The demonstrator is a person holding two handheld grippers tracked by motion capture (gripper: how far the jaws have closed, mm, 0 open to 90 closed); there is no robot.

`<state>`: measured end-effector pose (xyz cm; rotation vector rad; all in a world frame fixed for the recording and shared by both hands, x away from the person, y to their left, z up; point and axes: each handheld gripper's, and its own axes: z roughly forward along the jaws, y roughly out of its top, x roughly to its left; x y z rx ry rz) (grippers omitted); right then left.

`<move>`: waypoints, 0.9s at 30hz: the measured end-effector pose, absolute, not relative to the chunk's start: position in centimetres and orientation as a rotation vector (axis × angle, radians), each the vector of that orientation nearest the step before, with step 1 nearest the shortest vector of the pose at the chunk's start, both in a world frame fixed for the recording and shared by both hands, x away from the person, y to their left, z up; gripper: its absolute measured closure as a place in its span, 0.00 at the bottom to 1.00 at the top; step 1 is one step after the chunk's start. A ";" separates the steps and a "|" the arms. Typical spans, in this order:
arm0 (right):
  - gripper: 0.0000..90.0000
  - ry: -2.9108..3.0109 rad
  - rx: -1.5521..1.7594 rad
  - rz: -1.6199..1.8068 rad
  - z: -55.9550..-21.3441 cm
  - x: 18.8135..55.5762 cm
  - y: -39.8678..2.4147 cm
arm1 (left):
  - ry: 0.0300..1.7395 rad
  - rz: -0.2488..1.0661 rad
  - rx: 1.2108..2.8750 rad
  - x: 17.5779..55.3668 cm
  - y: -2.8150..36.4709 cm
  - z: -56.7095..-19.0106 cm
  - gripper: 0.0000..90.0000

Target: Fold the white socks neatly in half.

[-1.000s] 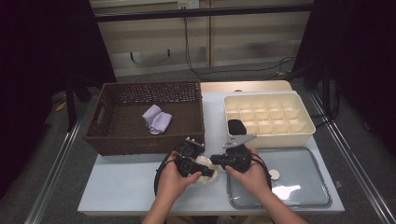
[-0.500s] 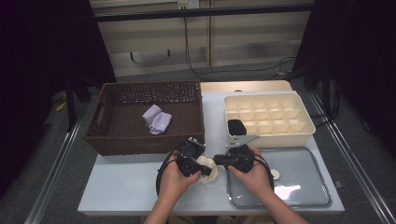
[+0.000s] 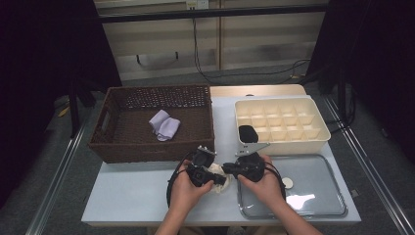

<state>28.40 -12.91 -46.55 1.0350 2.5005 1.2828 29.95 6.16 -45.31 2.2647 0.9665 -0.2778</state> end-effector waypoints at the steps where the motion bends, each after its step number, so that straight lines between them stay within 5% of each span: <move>1: 0.92 2.502 1.033 1.278 -46.7 28.4 -12.9 | 0.963 -0.270 2.267 29.9 6.2 -45.2 0.87; 9: 0.93 2.516 1.035 1.272 -47.3 28.5 -12.8 | 0.960 -0.235 2.254 29.6 7.1 -44.3 0.77; 27: 0.93 2.513 1.041 1.261 -47.7 28.4 -13.1 | 1.009 -0.242 2.217 29.8 8.2 -43.9 0.77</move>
